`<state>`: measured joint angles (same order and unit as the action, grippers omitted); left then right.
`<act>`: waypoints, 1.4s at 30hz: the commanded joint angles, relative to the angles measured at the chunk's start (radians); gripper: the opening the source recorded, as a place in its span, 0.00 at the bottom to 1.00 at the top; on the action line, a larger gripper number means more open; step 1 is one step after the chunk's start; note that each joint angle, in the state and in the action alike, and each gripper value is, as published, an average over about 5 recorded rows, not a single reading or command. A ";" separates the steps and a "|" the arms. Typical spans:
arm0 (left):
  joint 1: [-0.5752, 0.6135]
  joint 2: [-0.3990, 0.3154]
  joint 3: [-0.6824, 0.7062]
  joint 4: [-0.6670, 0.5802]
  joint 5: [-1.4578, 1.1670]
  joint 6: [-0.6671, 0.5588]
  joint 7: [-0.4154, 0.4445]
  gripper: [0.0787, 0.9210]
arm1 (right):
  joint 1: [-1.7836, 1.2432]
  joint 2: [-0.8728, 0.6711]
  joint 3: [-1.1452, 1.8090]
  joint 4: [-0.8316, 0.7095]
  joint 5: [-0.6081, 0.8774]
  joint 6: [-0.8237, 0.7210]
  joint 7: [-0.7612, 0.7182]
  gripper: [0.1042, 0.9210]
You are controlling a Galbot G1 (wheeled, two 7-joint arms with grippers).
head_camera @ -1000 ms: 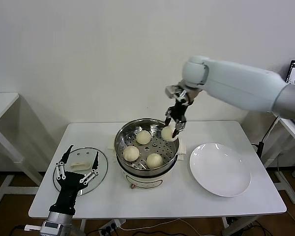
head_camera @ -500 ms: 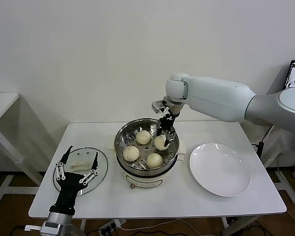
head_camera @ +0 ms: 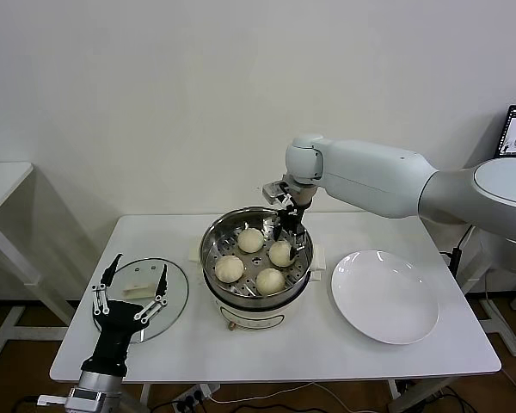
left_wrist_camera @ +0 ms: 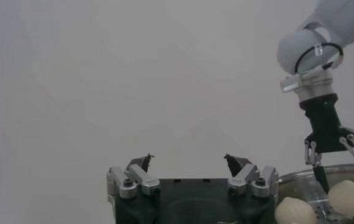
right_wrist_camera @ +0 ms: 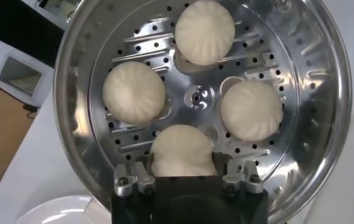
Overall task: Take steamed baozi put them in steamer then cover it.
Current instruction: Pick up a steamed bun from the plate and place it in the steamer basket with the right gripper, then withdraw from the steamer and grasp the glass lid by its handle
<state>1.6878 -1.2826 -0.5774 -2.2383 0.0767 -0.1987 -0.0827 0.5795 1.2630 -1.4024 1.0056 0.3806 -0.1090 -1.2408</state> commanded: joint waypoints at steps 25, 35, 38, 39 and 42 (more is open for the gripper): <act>-0.056 0.017 -0.031 0.039 0.254 0.006 -0.072 0.88 | -0.607 -0.614 0.775 0.495 0.144 0.335 1.365 0.88; -0.082 0.023 -0.055 0.091 0.396 -0.012 -0.102 0.88 | -1.288 -0.496 1.489 0.461 0.062 0.424 1.454 0.88; -0.091 0.028 -0.069 0.125 0.472 -0.026 -0.102 0.88 | -1.418 -0.454 1.600 0.455 0.044 0.441 1.456 0.88; -0.094 0.030 -0.074 0.141 0.506 -0.031 -0.105 0.88 | -1.456 -0.434 1.635 0.455 0.034 0.445 1.457 0.88; -0.104 0.033 -0.086 0.201 0.596 -0.042 -0.121 0.88 | -1.560 -0.364 1.736 0.468 0.003 0.450 1.454 0.88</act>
<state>1.6050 -1.2557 -0.6374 -2.1487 0.4240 -0.2169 -0.1755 -0.4252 0.8047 -0.2118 1.4330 0.4429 0.2644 0.0299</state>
